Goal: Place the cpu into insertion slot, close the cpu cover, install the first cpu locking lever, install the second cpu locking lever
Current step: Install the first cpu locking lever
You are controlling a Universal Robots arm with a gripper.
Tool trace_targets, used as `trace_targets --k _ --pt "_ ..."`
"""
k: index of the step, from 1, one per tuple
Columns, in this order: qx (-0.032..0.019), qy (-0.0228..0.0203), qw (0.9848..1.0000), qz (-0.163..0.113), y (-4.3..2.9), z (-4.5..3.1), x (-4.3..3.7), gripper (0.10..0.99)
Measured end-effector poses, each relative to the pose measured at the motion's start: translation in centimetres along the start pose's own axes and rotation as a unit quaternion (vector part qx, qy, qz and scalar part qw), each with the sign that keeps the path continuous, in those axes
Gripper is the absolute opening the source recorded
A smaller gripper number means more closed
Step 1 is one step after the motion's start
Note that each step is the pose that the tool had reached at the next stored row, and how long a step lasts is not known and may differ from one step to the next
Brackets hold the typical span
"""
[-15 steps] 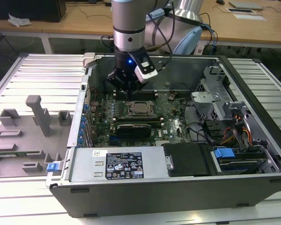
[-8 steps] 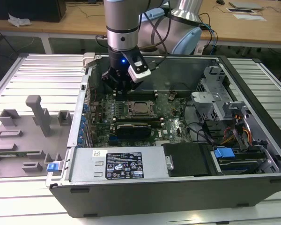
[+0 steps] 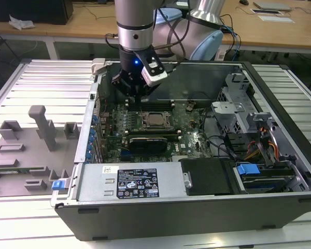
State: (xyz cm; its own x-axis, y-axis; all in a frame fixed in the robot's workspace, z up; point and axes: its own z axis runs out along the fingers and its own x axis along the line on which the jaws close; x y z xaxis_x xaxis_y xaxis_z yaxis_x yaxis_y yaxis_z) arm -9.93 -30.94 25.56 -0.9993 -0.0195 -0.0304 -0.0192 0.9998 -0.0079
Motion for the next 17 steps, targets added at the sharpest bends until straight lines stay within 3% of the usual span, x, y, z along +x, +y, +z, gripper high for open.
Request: trace_targets --k 5,8,15,17 --pt "0.0 -0.0006 1.0 0.0 -0.01 -0.83 -0.03 0.106" --pt "0.0001 -0.0045 1.0 0.0 0.0 -0.86 0.21 0.106" --pt "-0.0001 -0.0084 1.0 0.0 0.02 -0.9 1.59 0.106" --pt "-0.0024 -0.0093 1.0 0.0 0.03 -0.9 1.84 0.106"
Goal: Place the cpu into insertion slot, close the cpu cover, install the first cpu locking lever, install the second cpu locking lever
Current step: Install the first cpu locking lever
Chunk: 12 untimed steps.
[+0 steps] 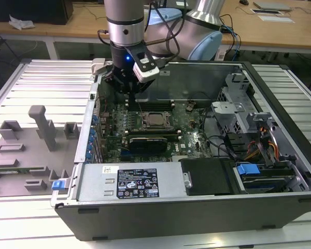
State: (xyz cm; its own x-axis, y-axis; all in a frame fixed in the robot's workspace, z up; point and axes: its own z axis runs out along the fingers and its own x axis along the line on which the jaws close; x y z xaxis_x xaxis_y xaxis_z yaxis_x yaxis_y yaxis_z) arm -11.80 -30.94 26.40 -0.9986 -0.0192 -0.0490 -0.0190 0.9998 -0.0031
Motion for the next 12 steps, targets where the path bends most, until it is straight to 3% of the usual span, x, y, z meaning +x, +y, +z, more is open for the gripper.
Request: trace_targets --k 4,5,7,8,10,11,12 --pt "-0.0296 -0.0064 0.9995 0.001 0.01 -0.02 0.53 0.106" --pt "-0.0408 -0.0081 0.9991 0.002 0.01 -0.03 0.61 0.106" --pt "-0.0576 -0.0104 0.9983 0.003 0.01 -0.03 0.67 0.106" --pt "-0.0697 -0.012 0.9975 0.004 0.02 -0.03 0.7 0.106" --pt "-0.0866 -0.0142 0.9961 0.004 0.01 -0.03 0.73 0.106" --pt "-0.0911 -0.0148 0.9957 0.005 0.01 -0.03 0.73 0.106" --pt "-0.0914 -0.0149 0.9957 0.005 0.02 -0.03 0.73 0.106"
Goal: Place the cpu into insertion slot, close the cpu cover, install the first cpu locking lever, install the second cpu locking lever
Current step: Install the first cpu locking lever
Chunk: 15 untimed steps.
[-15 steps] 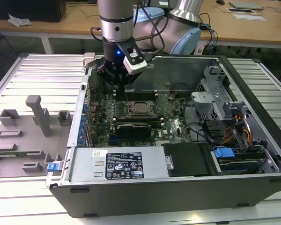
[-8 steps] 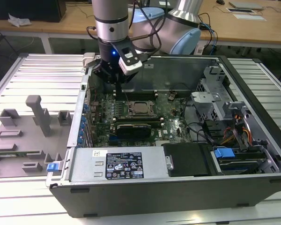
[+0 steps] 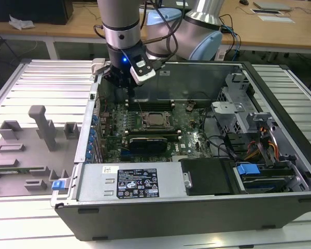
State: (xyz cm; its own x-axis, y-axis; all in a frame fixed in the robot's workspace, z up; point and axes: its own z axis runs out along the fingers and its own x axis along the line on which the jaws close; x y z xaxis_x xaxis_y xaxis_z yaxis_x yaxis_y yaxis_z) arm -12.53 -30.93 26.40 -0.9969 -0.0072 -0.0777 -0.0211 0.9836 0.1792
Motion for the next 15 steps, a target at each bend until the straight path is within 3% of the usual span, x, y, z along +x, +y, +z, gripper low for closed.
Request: trace_targets --k 4,15 --pt "0.0001 0.0 1.0 0.0 -0.04 0.16 -0.01 0.106" --pt "0.0001 0.0044 1.0 0.001 -0.14 0.53 -2.3 0.106"
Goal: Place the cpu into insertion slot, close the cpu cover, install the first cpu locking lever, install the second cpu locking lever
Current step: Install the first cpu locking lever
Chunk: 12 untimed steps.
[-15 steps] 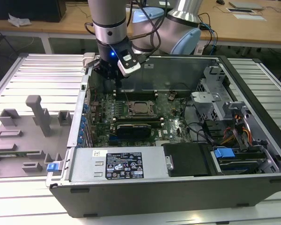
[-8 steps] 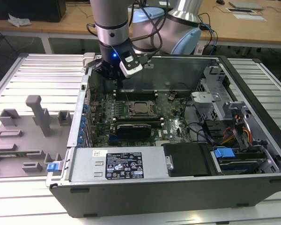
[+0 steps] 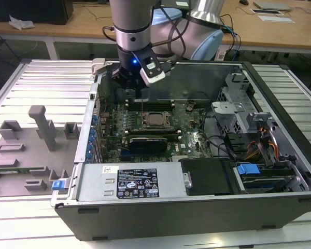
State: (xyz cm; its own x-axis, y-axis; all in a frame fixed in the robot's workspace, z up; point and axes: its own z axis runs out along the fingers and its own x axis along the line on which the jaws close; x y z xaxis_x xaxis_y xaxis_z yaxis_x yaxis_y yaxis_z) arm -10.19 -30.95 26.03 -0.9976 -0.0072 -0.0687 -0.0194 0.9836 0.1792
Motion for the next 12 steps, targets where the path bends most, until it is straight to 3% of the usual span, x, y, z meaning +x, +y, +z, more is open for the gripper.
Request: trace_targets --k 5,12 --pt "0.0 0.0026 1.0 0.0 -0.02 0.08 -0.96 0.106" --pt "-0.0001 0.0102 0.9999 0.002 -0.09 0.23 -3.03 0.106"
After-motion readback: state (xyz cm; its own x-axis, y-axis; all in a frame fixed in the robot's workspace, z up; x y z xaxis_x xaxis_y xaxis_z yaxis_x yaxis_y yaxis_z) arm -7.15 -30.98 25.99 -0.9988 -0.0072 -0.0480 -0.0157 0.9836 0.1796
